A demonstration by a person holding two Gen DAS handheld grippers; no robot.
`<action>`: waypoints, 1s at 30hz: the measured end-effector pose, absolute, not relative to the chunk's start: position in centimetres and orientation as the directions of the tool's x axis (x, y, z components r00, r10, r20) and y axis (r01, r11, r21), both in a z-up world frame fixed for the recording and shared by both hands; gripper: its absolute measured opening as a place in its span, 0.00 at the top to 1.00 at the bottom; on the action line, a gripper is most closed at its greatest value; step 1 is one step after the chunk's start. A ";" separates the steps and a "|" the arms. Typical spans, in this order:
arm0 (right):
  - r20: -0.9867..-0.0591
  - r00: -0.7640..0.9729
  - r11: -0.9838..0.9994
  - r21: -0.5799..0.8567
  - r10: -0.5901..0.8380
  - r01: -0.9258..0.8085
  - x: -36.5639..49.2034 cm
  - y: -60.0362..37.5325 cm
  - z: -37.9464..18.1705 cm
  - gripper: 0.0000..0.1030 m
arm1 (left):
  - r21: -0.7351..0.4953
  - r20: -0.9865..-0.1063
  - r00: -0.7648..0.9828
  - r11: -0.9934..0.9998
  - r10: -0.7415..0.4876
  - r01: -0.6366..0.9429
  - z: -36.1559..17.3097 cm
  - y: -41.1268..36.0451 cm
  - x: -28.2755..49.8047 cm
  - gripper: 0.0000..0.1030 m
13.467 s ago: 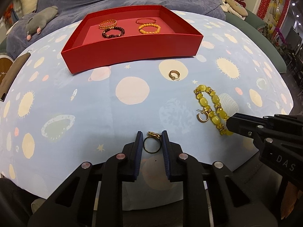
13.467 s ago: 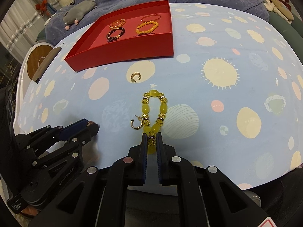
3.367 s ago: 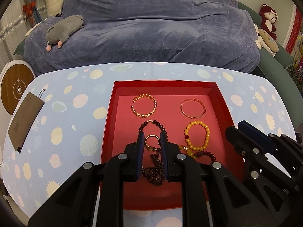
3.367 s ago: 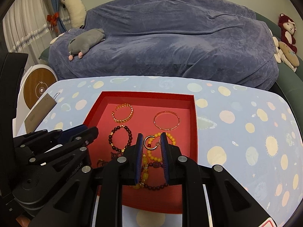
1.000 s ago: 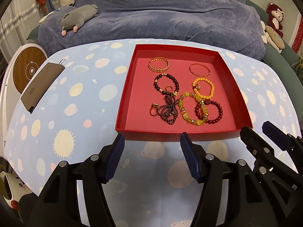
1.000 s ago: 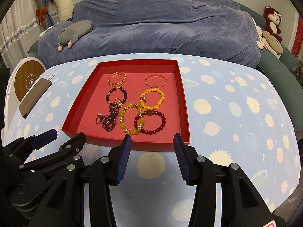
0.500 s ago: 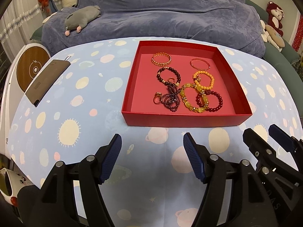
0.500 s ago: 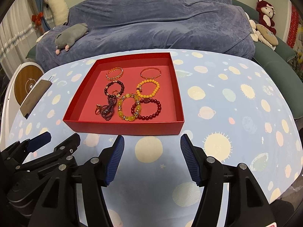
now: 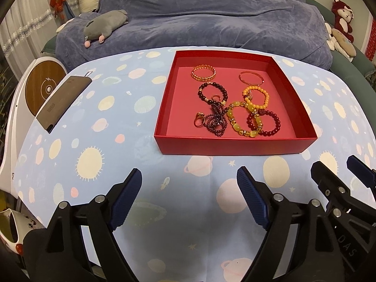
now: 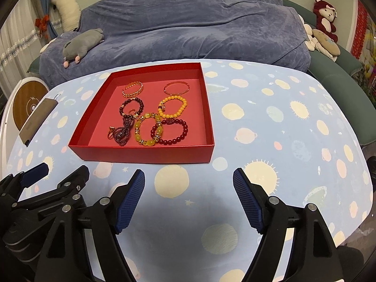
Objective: Organize jewelry
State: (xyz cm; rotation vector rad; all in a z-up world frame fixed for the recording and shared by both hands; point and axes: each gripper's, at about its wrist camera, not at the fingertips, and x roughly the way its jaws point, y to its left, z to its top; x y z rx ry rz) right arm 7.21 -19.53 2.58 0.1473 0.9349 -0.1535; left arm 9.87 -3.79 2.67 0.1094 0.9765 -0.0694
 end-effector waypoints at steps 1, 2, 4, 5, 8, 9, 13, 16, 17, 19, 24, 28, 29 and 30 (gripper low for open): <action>-0.809 0.584 0.978 0.059 -0.070 0.199 7.2 -19.6 2.5 0.24 | 0.064 -0.829 0.559 0.992 -0.006 0.106 2.7 -3.8 9.8 0.20; -0.809 0.583 0.978 0.060 -0.070 0.201 7.2 -19.8 2.5 0.22 | 0.067 -0.828 0.561 0.992 -0.004 0.105 2.6 -3.8 9.8 0.18; -0.816 0.574 0.976 0.062 -0.070 0.208 7.2 -20.0 2.3 0.18 | 0.075 -0.826 0.564 0.991 0.002 0.107 2.6 -3.8 9.8 0.17; -0.820 0.569 0.975 0.068 -0.065 0.210 7.2 -20.2 2.1 0.18 | 0.077 -0.825 0.565 0.991 0.003 0.107 2.5 -3.8 9.8 0.15; -0.817 0.571 0.975 0.057 -0.079 0.215 7.1 -20.3 2.0 0.16 | 0.077 -0.827 0.562 0.991 0.003 0.108 2.4 -3.9 9.8 0.15; -0.814 0.575 0.975 0.049 -0.086 0.215 7.1 -20.3 2.0 0.16 | 0.076 -0.828 0.560 0.991 0.002 0.108 2.4 -3.9 9.8 0.15; -0.806 0.584 0.974 0.044 -0.096 0.221 6.9 -20.5 2.1 0.06 | 0.073 -0.829 0.559 0.993 0.006 0.097 2.2 -3.7 9.8 0.12; -0.809 0.580 0.975 0.041 -0.096 0.218 6.9 -20.5 1.9 0.06 | 0.083 -0.827 0.562 0.992 0.014 0.098 2.1 -3.7 9.8 0.12; -0.811 0.578 0.975 0.040 -0.095 0.218 6.9 -20.5 1.9 0.06 | 0.088 -0.826 0.563 0.991 0.017 0.098 2.1 -3.8 9.8 0.11; -0.812 0.576 0.975 0.039 -0.097 0.219 6.9 -20.6 1.8 0.06 | 0.089 -0.828 0.561 0.991 0.018 0.099 2.0 -3.7 9.8 0.11; -0.814 0.571 0.972 0.037 -0.105 0.231 6.9 -20.7 1.7 0.06 | 0.083 -0.831 0.556 0.991 0.013 0.101 1.8 -3.8 9.8 0.09; -0.814 0.570 0.970 0.034 -0.111 0.239 6.9 -20.7 1.7 0.06 | 0.082 -0.833 0.554 0.991 0.010 0.105 1.7 -3.9 9.8 0.09; -0.814 0.570 0.971 0.036 -0.110 0.238 6.9 -20.7 1.7 0.06 | 0.081 -0.832 0.554 0.991 0.009 0.106 1.7 -3.9 9.8 0.09; -0.815 0.569 0.971 0.038 -0.107 0.237 6.9 -20.7 1.7 0.06 | 0.081 -0.832 0.554 0.991 0.009 0.105 1.7 -3.9 9.8 0.09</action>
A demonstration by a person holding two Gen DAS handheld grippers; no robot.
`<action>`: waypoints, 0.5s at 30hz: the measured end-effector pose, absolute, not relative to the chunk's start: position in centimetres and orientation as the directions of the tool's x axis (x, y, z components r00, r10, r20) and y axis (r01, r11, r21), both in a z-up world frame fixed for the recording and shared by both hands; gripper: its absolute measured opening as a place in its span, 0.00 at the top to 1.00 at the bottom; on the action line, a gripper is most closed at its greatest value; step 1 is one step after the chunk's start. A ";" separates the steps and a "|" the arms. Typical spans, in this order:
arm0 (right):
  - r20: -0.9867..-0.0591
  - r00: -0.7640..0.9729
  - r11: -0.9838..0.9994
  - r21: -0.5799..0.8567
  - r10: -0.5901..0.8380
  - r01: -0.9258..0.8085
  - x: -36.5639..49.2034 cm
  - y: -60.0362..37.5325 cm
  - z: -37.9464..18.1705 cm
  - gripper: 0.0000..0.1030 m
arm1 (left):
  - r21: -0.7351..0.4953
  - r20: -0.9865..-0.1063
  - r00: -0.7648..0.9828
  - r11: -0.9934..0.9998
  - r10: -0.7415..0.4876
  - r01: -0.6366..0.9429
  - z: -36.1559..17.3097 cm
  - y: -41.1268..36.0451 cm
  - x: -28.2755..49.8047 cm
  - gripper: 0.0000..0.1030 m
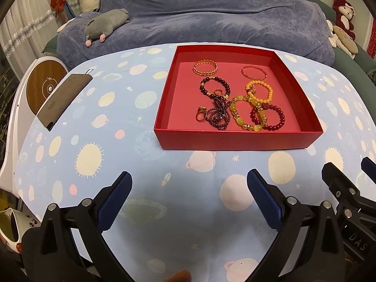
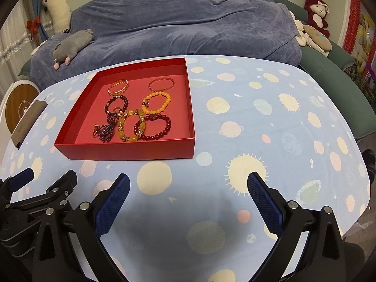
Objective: Organize jewelry
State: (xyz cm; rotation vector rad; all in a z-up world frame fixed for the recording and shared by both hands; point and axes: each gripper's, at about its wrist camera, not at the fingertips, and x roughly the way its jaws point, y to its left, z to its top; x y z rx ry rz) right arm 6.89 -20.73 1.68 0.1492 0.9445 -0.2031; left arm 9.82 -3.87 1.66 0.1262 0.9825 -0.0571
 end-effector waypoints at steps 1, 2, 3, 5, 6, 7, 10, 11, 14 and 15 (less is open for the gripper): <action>-0.816 0.568 0.971 0.040 -0.105 0.237 6.9 -20.8 1.7 0.06 | 0.081 -0.833 0.554 0.991 0.009 0.105 1.6 -3.9 9.8 0.09; -0.818 0.566 0.970 0.041 -0.104 0.238 6.9 -20.8 1.6 0.06 | 0.082 -0.833 0.553 0.991 0.011 0.104 1.7 -3.9 9.8 0.09; -0.819 0.564 0.970 0.041 -0.104 0.239 6.9 -20.8 1.6 0.06 | 0.083 -0.833 0.553 0.991 0.011 0.104 1.6 -3.9 9.8 0.09; -0.819 0.564 0.970 0.038 -0.107 0.240 6.9 -20.8 1.6 0.06 | 0.081 -0.833 0.553 0.991 0.010 0.104 1.7 -3.9 9.8 0.09; -0.819 0.564 0.970 0.036 -0.109 0.240 6.9 -20.8 1.6 0.06 | 0.079 -0.832 0.554 0.991 0.008 0.104 1.6 -3.9 9.8 0.09; -0.819 0.564 0.970 0.035 -0.110 0.241 6.9 -20.8 1.6 0.06 | 0.079 -0.833 0.554 0.991 0.008 0.105 1.6 -3.9 9.9 0.09; -0.822 0.559 0.969 0.037 -0.109 0.243 6.9 -20.9 1.5 0.06 | 0.078 -0.834 0.552 0.991 0.005 0.109 1.5 -4.0 10.0 0.09; -0.823 0.557 0.969 0.038 -0.109 0.244 6.9 -20.9 1.5 0.06 | 0.078 -0.834 0.551 0.991 0.005 0.109 1.5 -4.1 10.0 0.09; -0.826 0.554 0.968 0.041 -0.107 0.248 6.9 -21.0 1.3 0.06 | 0.079 -0.833 0.553 0.991 0.004 0.112 1.5 -4.2 10.1 0.09; -0.827 0.552 0.967 0.041 -0.107 0.250 6.9 -21.0 1.3 0.06 | 0.078 -0.834 0.552 0.990 0.002 0.114 1.4 -4.3 10.1 0.09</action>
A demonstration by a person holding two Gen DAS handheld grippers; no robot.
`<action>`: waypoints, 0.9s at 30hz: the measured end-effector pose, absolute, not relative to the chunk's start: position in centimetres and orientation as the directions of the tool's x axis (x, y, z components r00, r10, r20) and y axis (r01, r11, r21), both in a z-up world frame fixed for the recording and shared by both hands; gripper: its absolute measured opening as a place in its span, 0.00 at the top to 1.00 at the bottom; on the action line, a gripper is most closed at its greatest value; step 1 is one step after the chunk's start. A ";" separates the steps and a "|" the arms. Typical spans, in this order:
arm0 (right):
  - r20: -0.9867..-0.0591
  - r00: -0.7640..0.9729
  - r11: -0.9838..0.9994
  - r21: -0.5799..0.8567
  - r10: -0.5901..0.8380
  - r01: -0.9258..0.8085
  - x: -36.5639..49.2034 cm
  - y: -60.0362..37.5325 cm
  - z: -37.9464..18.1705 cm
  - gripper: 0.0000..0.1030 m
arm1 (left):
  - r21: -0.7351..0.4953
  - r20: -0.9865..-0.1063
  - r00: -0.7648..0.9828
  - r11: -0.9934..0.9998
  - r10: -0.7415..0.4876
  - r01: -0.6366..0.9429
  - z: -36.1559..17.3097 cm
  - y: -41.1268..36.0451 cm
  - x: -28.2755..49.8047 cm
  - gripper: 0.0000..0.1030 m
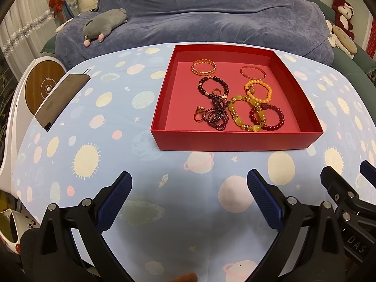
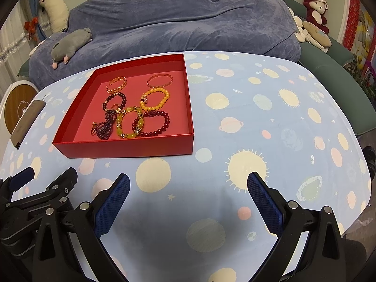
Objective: Organize jewelry
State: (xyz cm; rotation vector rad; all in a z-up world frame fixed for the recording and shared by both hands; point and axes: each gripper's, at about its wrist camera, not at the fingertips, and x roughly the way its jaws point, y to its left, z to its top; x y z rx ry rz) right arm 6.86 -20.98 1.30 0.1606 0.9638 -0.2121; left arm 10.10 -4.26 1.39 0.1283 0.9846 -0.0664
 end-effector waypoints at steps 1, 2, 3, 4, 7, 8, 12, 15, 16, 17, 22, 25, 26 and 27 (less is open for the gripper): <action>-0.827 0.552 0.967 0.039 -0.109 0.250 6.9 -21.0 1.3 0.06 | 0.076 -0.836 0.549 0.990 0.000 0.116 1.3 -4.3 10.2 0.09; -0.827 0.551 0.967 0.038 -0.110 0.251 6.9 -21.0 1.3 0.06 | 0.074 -0.837 0.547 0.990 -0.003 0.118 1.2 -4.3 10.2 0.09; -0.828 0.550 0.967 0.038 -0.110 0.251 6.9 -21.0 1.2 0.06 | 0.074 -0.838 0.546 0.990 -0.004 0.120 1.2 -4.3 10.3 0.09; -0.829 0.549 0.967 0.039 -0.109 0.252 6.9 -21.0 1.2 0.06 | 0.073 -0.838 0.545 0.990 -0.005 0.121 1.1 -4.4 10.3 0.09; -0.830 0.547 0.967 0.037 -0.111 0.252 6.9 -21.0 1.2 0.06 | 0.076 -0.839 0.545 0.990 -0.003 0.122 1.1 -4.4 10.3 0.09; -0.830 0.546 0.967 0.036 -0.112 0.253 6.9 -21.0 1.1 0.06 | 0.073 -0.839 0.545 0.990 -0.006 0.123 1.1 -4.4 10.3 0.09; -0.830 0.546 0.967 0.036 -0.111 0.252 6.9 -21.0 1.1 0.06 | 0.071 -0.839 0.544 0.989 -0.012 0.131 1.0 -4.4 10.4 0.09; -0.832 0.544 0.967 0.036 -0.111 0.251 6.9 -21.1 1.0 0.06 | 0.080 -0.837 0.547 0.989 -0.003 0.128 0.9 -4.5 10.3 0.09; -0.832 0.544 0.967 0.036 -0.110 0.252 6.9 -21.1 1.0 0.06 | 0.081 -0.835 0.550 0.989 -0.002 0.126 0.9 -4.4 10.3 0.09; -0.831 0.544 0.967 0.036 -0.111 0.252 6.9 -21.1 0.9 0.06 | 0.081 -0.835 0.551 0.989 -0.002 0.125 0.9 -4.4 10.3 0.09; -0.832 0.544 0.967 0.037 -0.110 0.251 6.9 -21.1 0.9 0.06 | 0.086 -0.830 0.557 0.988 0.002 0.125 0.9 -4.3 10.3 0.09; -0.832 0.543 0.967 0.036 -0.110 0.251 6.8 -21.1 0.8 0.06 | 0.101 -0.824 0.567 0.988 0.016 0.120 1.0 -4.4 10.2 0.09; -0.832 0.544 0.967 0.036 -0.111 0.251 6.9 -21.0 0.8 0.06 | 0.105 -0.821 0.571 0.987 0.019 0.119 1.0 -4.4 10.2 0.09; -0.832 0.544 0.967 0.036 -0.111 0.252 6.8 -21.0 0.8 0.06 | 0.107 -0.820 0.572 0.987 0.019 0.120 1.0 -4.4 10.2 0.09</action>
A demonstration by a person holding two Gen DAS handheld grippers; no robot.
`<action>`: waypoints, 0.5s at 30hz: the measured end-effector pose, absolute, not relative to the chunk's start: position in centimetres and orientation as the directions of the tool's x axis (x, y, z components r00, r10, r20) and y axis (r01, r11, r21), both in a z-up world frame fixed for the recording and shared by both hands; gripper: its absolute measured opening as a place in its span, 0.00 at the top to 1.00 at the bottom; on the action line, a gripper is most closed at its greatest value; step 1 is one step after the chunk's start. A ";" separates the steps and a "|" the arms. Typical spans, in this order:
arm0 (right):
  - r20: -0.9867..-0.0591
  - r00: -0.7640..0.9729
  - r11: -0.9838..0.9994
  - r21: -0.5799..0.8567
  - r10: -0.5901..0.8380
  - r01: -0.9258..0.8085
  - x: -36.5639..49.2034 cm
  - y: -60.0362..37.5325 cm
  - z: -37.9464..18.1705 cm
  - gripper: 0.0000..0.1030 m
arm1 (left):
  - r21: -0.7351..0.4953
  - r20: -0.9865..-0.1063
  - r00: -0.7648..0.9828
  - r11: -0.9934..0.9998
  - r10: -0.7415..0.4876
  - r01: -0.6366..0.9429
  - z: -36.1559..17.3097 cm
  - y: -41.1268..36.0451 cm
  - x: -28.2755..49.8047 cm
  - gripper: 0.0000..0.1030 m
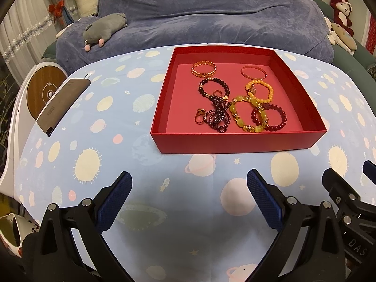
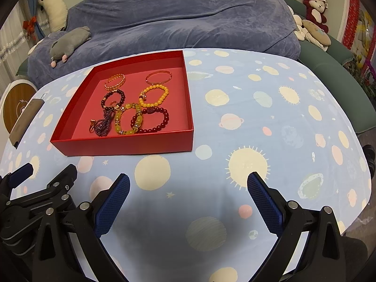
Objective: Organize jewelry
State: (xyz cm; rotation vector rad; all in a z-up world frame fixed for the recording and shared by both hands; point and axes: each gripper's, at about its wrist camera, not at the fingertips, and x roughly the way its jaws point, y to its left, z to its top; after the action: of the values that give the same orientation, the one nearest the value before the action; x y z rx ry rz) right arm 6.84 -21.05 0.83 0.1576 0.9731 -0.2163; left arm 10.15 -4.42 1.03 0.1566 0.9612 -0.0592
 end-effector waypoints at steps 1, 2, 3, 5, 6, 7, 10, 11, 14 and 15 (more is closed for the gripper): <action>-0.833 0.543 0.967 0.036 -0.110 0.251 6.9 -21.0 0.8 0.06 | 0.105 -0.821 0.570 0.987 0.018 0.120 1.0 -4.4 10.1 0.09; -0.833 0.542 0.967 0.037 -0.109 0.251 6.9 -21.1 0.8 0.06 | 0.104 -0.822 0.569 0.987 0.017 0.120 1.1 -4.4 10.1 0.09; -0.833 0.542 0.967 0.036 -0.110 0.252 6.8 -21.0 0.8 0.06 | 0.103 -0.823 0.568 0.987 0.017 0.120 1.1 -4.4 10.1 0.09; -0.832 0.543 0.966 0.035 -0.113 0.255 6.8 -20.9 0.8 0.06 | 0.103 -0.823 0.568 0.987 0.017 0.120 1.1 -4.4 10.2 0.09; -0.833 0.542 0.967 0.035 -0.113 0.254 6.8 -20.9 0.8 0.06 | 0.104 -0.823 0.568 0.987 0.017 0.120 1.1 -4.4 10.2 0.09; -0.834 0.541 0.967 0.034 -0.112 0.253 6.8 -20.9 0.8 0.06 | 0.103 -0.823 0.568 0.987 0.017 0.121 1.1 -4.4 10.2 0.09; -0.833 0.541 0.966 0.035 -0.112 0.255 6.8 -21.0 0.8 0.06 | 0.103 -0.824 0.566 0.987 0.017 0.120 1.0 -4.4 10.2 0.09; -0.834 0.541 0.966 0.035 -0.112 0.255 6.7 -20.9 0.8 0.06 | 0.103 -0.825 0.565 0.987 0.017 0.120 1.0 -4.4 10.2 0.09; -0.834 0.541 0.966 0.036 -0.113 0.257 6.7 -20.9 0.8 0.06 | 0.102 -0.826 0.563 0.988 0.017 0.120 1.0 -4.3 10.1 0.09; -0.834 0.540 0.966 0.036 -0.113 0.257 6.7 -20.9 0.8 0.06 | 0.102 -0.827 0.563 0.987 0.017 0.120 0.9 -4.3 10.1 0.09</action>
State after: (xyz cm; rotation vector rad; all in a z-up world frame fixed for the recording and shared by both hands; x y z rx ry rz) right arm 6.69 -20.90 0.81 0.1608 0.9763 -0.2210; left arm 10.15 -4.33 0.93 0.1530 0.9723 -0.0610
